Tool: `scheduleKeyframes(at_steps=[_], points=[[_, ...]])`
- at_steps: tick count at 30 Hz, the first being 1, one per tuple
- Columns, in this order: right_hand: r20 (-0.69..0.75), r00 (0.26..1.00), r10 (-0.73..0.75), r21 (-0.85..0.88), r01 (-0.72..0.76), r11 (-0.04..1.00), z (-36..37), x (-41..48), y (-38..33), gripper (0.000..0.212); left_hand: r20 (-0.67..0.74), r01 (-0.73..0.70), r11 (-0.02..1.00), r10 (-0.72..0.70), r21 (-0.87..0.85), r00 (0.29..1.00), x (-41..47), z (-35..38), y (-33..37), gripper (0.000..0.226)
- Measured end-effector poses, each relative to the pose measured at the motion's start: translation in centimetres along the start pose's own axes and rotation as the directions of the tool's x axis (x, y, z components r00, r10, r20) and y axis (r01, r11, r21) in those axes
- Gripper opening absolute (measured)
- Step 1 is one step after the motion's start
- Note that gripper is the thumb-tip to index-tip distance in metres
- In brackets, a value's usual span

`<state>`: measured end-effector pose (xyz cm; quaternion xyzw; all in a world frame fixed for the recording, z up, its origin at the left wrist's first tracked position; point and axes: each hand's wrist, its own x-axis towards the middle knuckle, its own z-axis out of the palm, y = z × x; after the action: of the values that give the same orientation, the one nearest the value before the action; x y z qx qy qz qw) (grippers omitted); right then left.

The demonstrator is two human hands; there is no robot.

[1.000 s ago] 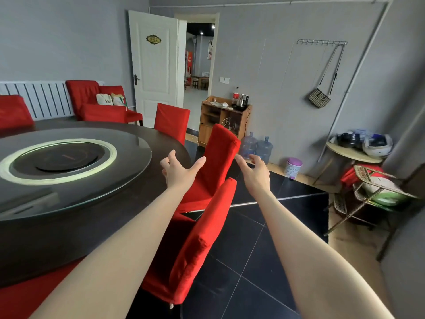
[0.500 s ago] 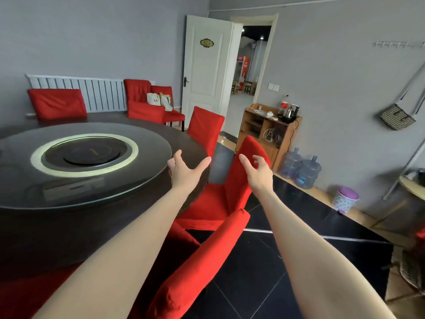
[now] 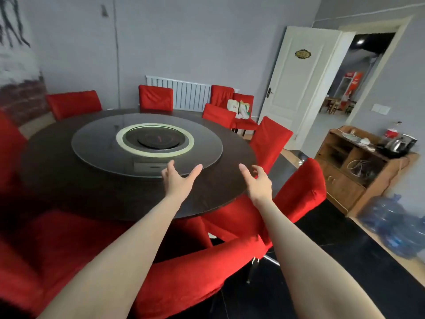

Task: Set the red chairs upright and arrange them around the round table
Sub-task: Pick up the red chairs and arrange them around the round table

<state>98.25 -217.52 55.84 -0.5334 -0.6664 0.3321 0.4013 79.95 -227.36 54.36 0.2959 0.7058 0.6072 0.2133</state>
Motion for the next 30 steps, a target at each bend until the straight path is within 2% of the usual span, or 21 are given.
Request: scheduleKeyframes(at_steps=[7, 12, 18, 30], points=[[0.216, 0.976, 0.000, 0.011, -0.003, 1.000, -0.2, -0.2, 4.2, 0.066, -0.206, 0.151, 0.987, -0.136, 0.059, 0.969, -5.7, -0.2, -2.9, 0.093], [0.298, 0.954, 0.039, 0.014, -0.045, 0.999, 0.8, -0.4, 6.7, 0.067, -0.285, 0.267, 0.960, -0.231, 0.091, 0.930, -7.4, -0.6, -5.6, 0.094], [0.341, 0.931, 0.131, -0.084, -0.109, 0.991, 2.5, 0.2, 10.7, 0.068, -0.346, 0.404, 0.904, -0.337, 0.142, 0.876, -7.6, -0.9, -10.2, 0.094], [0.346, 0.904, 0.250, -0.293, -0.149, 0.944, 3.4, 0.2, 18.1, 0.073, -0.434, 0.589, 0.756, -0.445, 0.288, 0.783, -9.8, -0.9, -17.9, 0.098]])
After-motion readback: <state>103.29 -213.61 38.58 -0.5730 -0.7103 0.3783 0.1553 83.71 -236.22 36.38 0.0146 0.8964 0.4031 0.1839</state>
